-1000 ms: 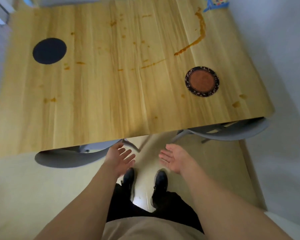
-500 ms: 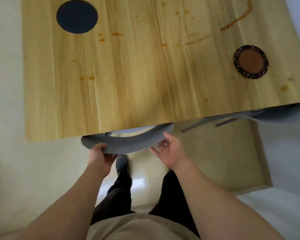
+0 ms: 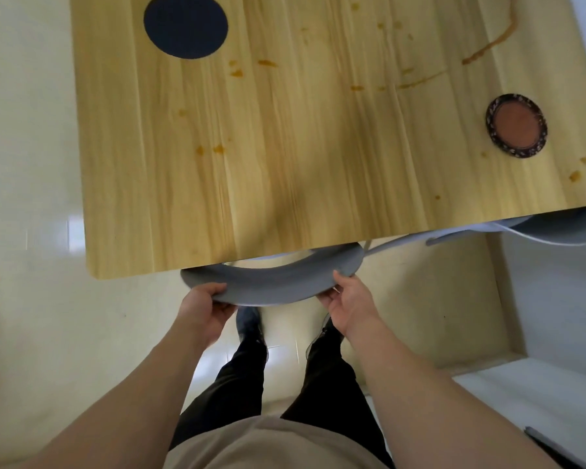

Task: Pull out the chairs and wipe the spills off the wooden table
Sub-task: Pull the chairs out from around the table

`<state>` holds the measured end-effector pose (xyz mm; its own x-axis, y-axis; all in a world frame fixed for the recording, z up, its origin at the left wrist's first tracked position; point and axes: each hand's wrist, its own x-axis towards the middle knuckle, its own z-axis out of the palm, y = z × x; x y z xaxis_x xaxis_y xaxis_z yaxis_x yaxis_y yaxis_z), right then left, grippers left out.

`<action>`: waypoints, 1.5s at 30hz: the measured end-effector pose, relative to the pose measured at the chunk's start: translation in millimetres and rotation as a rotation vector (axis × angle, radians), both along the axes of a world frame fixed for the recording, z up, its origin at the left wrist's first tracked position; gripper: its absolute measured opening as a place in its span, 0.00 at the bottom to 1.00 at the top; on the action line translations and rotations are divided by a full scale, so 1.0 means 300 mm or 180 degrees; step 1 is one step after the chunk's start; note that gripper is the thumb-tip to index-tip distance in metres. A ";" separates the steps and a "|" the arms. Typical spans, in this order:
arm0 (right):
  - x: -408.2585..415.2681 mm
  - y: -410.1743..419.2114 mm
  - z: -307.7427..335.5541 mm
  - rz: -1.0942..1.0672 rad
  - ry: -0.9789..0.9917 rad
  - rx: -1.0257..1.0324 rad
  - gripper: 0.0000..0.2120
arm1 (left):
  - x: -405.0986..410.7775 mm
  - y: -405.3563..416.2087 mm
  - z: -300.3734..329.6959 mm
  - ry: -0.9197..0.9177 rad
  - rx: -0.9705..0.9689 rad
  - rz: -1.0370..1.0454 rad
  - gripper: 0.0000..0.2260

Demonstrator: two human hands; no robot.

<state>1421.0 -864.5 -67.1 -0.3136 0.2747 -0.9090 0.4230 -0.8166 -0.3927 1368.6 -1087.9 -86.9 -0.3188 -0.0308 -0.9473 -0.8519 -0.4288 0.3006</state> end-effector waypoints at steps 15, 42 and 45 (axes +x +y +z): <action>-0.024 -0.118 -0.014 0.0055 0.0042 -0.0245 0.14 | -0.038 -0.136 0.012 -0.0212 -0.0270 -0.0044 0.18; -0.059 -0.509 0.055 -0.0493 -0.0110 0.0199 0.19 | -0.106 -0.343 0.029 -0.0535 0.0009 -0.1128 0.11; -0.045 -0.541 0.065 -0.0686 0.0018 0.0216 0.20 | -0.104 -0.347 0.041 -0.0548 -0.0091 -0.1552 0.13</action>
<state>1407.4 -1026.9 -47.5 -0.2460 0.3965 -0.8845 0.2392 -0.8595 -0.4518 1337.3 -1192.0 -74.6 -0.1423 0.0557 -0.9883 -0.9888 0.0366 0.1445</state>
